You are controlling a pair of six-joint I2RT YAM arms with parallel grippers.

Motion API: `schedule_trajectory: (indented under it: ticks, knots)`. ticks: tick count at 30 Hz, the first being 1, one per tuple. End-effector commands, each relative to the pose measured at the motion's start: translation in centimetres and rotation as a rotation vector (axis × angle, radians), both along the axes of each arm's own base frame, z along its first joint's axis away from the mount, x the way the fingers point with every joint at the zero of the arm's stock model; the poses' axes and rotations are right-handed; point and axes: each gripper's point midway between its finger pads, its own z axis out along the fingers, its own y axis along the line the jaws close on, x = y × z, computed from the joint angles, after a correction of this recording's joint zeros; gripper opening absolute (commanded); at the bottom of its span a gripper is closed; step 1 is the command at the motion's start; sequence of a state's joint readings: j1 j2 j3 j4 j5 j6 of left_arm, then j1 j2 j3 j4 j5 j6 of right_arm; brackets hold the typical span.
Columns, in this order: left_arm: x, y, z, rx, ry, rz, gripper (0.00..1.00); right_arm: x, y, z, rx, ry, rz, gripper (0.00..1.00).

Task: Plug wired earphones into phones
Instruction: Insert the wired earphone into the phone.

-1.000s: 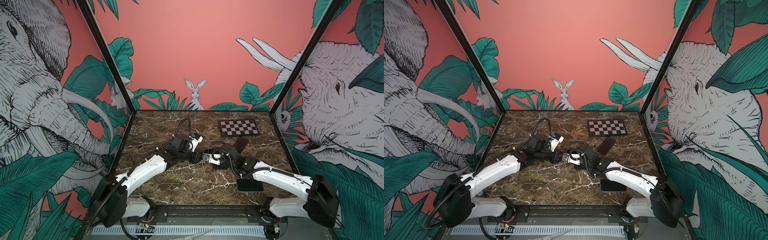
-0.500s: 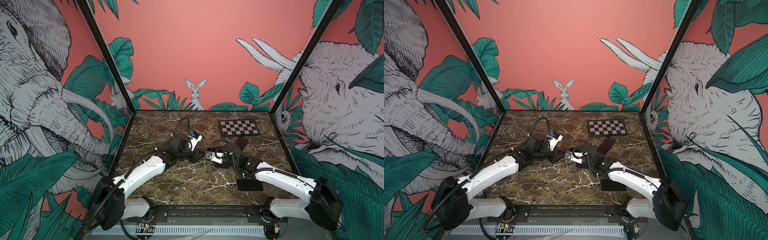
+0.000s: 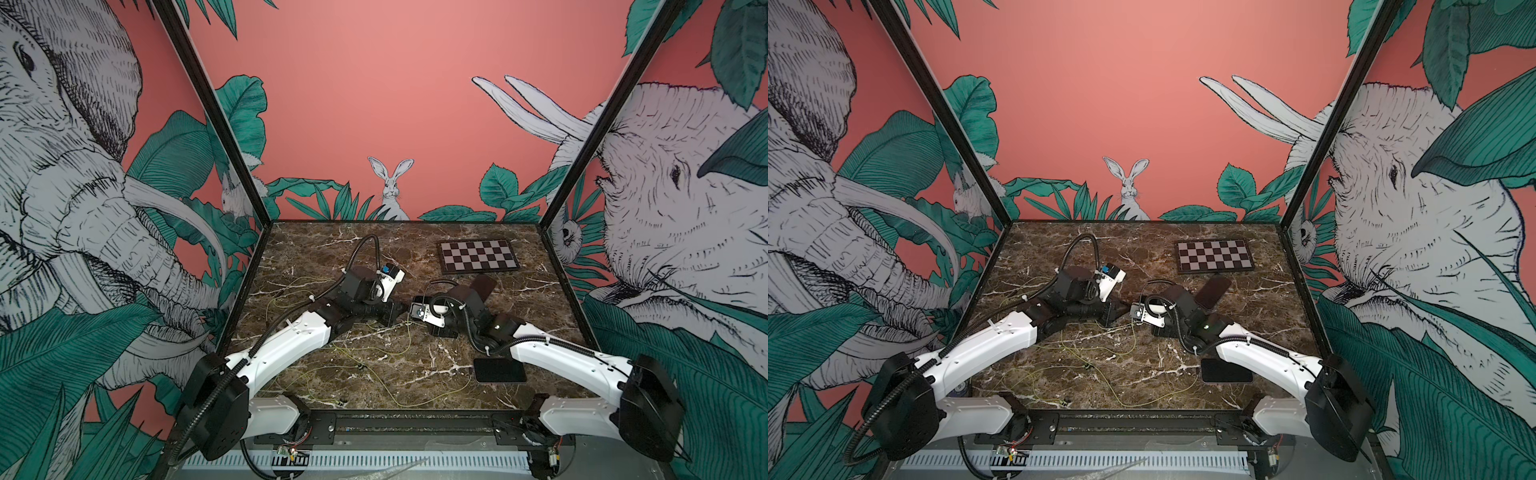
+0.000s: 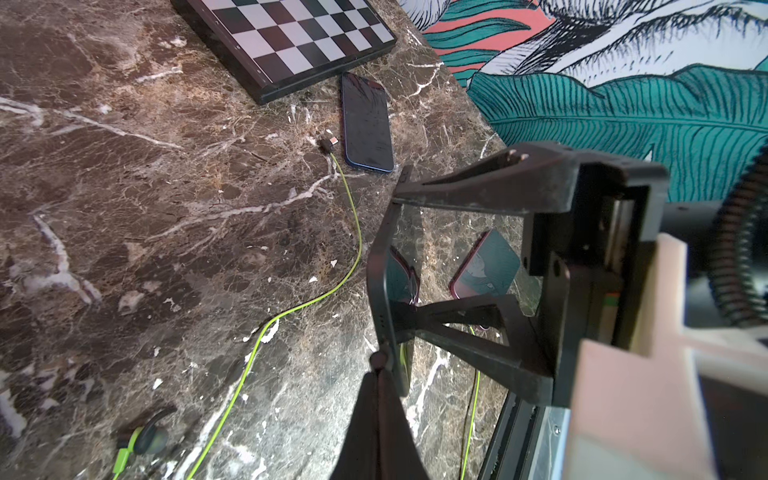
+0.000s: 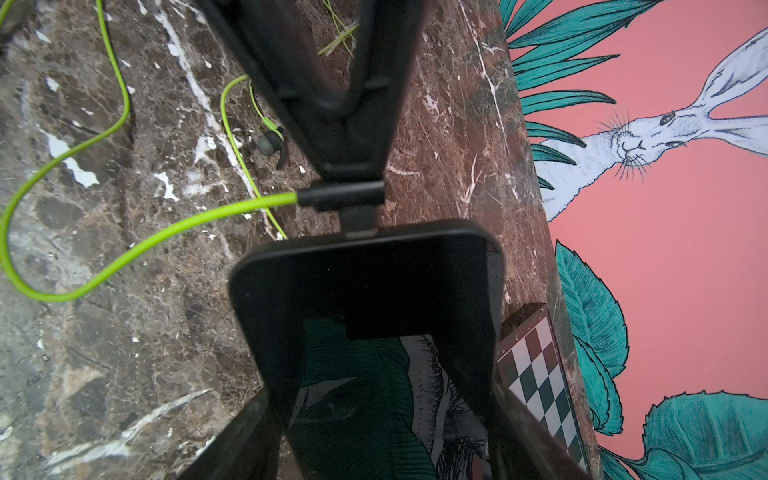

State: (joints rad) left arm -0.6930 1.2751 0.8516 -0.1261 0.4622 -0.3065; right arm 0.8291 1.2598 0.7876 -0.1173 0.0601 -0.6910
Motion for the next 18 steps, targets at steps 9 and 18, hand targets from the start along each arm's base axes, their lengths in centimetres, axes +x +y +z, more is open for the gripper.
schedule_trajectory:
  ticks: [9,18]
  knots:
    - [-0.4,-0.6,0.0,-0.037,0.029,-0.022,0.03,0.1,2.6,3.8,0.143,-0.051,0.048,0.58]
    - [-0.6,-1.0,-0.2,-0.043,0.05,-0.045,0.04,0.1,2.8,4.2,0.151,-0.055,0.051,0.58]
